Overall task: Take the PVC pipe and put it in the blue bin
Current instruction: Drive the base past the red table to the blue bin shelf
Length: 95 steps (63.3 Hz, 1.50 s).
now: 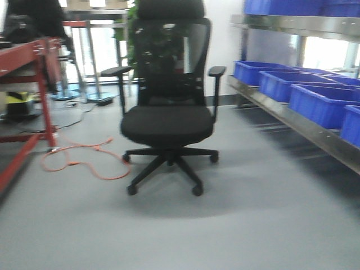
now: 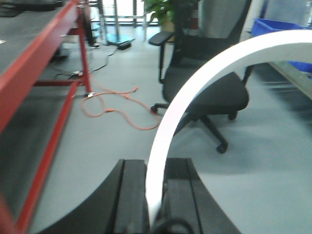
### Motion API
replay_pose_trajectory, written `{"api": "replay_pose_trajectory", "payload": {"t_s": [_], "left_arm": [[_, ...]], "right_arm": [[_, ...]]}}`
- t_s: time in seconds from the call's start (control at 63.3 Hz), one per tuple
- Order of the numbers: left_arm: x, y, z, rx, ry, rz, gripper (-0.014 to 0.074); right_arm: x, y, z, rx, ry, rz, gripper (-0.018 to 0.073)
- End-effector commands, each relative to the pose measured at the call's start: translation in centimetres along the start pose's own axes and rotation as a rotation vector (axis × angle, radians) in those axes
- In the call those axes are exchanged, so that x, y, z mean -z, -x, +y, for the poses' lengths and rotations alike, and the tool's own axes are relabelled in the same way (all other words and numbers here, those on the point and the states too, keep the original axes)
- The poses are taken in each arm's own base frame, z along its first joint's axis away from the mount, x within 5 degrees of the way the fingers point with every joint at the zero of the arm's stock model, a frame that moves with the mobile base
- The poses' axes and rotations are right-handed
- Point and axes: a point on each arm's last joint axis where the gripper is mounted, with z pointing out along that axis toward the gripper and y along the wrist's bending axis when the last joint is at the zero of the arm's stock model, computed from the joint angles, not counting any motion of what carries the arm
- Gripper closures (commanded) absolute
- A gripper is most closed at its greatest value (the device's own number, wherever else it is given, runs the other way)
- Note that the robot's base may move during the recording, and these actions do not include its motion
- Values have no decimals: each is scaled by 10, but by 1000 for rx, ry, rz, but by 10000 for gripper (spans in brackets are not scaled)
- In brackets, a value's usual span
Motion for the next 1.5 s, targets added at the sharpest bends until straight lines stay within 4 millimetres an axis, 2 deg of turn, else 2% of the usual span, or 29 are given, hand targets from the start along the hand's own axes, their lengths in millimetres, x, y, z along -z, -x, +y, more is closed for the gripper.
{"api": "replay_pose_trajectory", "payload": {"t_s": [0.0,1.485], "left_arm": [[1,3,-1,4,-7,-35,707],[1,3,-1,4,-7,-35,707]], "right_arm": [[1,1,-1,13,-8,-21,728],[1,1,-1,13,-8,-21,728]]}}
